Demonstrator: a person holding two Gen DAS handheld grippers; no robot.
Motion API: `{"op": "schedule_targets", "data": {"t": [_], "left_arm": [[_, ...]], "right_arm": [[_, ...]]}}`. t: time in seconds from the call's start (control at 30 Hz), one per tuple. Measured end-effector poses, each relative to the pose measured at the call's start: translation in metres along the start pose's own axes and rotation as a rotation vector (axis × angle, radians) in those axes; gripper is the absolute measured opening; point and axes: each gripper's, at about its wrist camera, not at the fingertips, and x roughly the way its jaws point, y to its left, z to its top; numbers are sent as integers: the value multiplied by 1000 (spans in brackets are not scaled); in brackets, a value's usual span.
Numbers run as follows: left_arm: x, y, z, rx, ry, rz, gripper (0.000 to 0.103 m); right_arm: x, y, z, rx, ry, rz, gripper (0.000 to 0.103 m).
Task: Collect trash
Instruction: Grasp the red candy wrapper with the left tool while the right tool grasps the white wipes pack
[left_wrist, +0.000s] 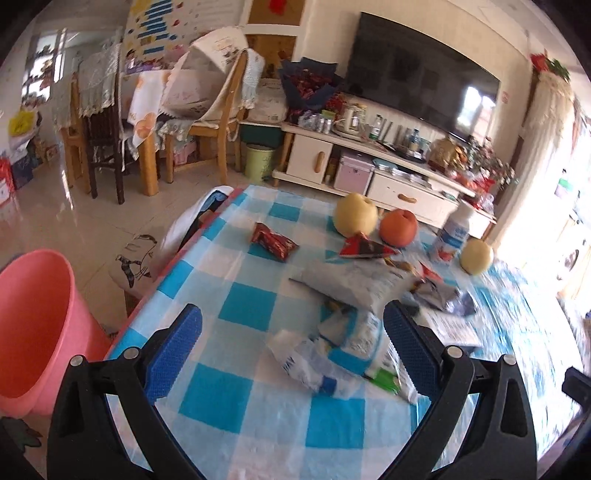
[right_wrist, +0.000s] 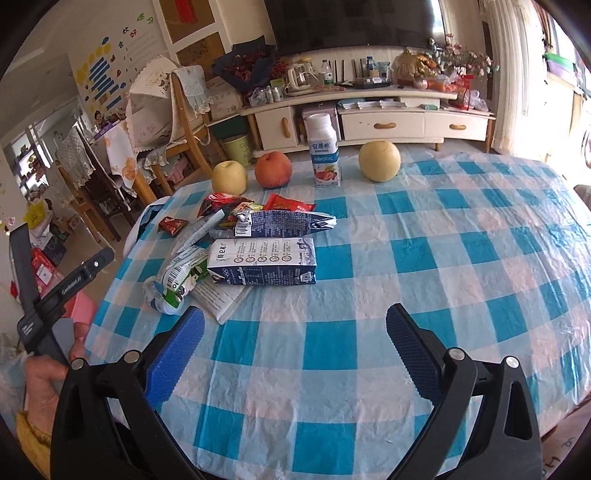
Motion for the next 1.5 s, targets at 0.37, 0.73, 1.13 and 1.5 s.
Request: {"op": "schedule_targets", "data": {"t": [0.37, 0.73, 1.13, 1.5], "left_arm": [[114, 2, 55, -31, 66, 113, 87], [172, 4, 65, -26, 149, 123, 69], [195, -2, 54, -3, 248, 78, 42], [195, -34, 36, 74, 310, -35, 5]], "right_arm": [[73, -9, 62, 62, 48, 44, 84], [143, -13, 108, 20, 67, 56, 84], [229, -4, 137, -149, 198, 1, 77], [257, -10, 120, -101, 286, 83, 86]]}}
